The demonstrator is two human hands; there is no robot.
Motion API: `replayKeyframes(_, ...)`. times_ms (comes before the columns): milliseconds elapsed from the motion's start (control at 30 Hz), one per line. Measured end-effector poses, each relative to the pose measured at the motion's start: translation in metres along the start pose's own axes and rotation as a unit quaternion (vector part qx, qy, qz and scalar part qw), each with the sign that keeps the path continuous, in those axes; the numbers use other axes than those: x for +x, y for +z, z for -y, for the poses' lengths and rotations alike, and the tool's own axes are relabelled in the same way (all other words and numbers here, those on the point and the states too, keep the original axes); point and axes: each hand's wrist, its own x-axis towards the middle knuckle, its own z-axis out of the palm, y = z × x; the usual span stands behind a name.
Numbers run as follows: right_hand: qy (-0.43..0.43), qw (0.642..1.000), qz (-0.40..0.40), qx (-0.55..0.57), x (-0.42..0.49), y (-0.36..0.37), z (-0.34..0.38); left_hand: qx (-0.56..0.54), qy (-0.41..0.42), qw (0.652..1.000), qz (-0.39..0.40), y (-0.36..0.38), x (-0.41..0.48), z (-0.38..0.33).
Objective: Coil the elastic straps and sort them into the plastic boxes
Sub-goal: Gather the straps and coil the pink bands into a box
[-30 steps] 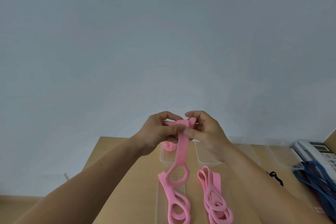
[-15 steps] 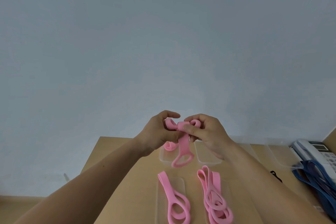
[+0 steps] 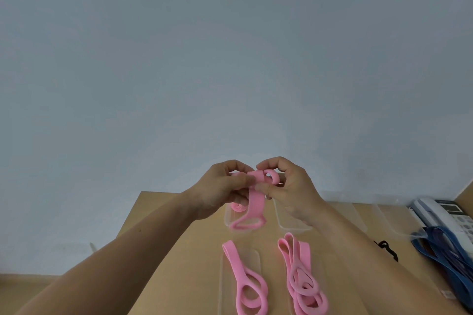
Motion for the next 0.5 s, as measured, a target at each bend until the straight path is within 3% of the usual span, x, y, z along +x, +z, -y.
replayKeyframes(100, 0.012, 1.0, 0.002, 0.0, 0.001, -0.003, -0.002, 0.01, 0.033, 0.999, -0.021, -0.001, 0.002, 0.002)
replayKeyframes(267, 0.071, 0.993, 0.015, 0.093, 0.002, -0.003, 0.003, 0.063, 0.096, 0.993, -0.037, 0.0, 0.005, 0.007)
replayKeyframes(500, 0.121, 0.99, 0.012, 0.072, 0.006, -0.004, 0.002, 0.095, 0.127, 0.987, -0.039, 0.002, 0.005, 0.013)
